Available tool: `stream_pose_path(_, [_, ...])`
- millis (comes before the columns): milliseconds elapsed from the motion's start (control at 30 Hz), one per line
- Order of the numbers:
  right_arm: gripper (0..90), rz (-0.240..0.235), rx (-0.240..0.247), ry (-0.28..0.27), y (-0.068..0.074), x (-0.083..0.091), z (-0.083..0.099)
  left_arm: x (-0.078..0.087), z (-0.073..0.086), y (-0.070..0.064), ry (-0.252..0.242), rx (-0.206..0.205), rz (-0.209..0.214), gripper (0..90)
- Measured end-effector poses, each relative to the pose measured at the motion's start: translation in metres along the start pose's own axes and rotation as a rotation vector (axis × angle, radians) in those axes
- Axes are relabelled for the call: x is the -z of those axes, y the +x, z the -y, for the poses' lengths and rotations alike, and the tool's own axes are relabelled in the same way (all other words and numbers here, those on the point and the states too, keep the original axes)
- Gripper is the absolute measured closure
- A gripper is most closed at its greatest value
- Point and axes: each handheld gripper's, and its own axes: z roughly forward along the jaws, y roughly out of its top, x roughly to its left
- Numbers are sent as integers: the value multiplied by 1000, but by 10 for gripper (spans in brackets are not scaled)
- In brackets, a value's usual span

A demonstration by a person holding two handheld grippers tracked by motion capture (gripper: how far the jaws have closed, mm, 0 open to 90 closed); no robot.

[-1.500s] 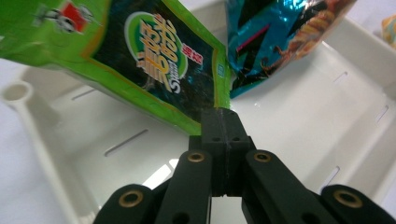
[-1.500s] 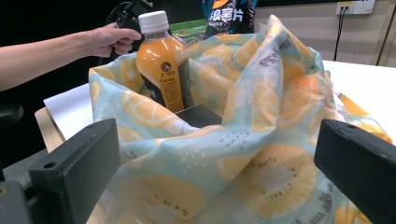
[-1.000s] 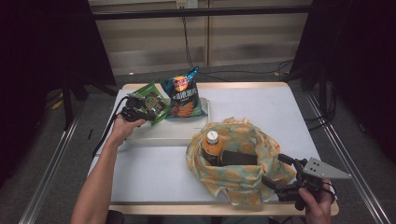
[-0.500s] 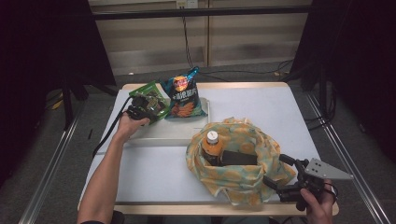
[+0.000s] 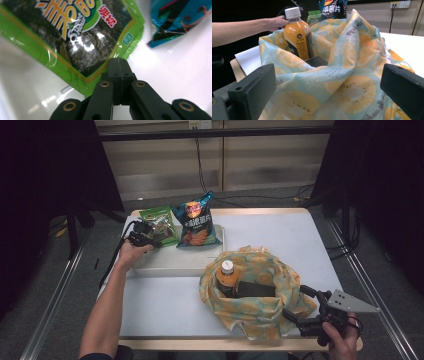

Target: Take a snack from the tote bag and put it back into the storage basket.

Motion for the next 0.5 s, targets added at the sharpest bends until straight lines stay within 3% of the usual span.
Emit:
stream_pose_path(233, [0, -2, 5, -1, 0, -1, 0, 0, 2, 6, -8, 30, -25, 900])
stream_pose_path(333, [0, 1, 0, -1, 0, 0, 0, 0, 2, 7, -6, 19, -40, 900])
stream_pose_path(500, [0, 2, -1, -3, 0, 0, 0, 0, 2, 8, -4, 41, -39, 900])
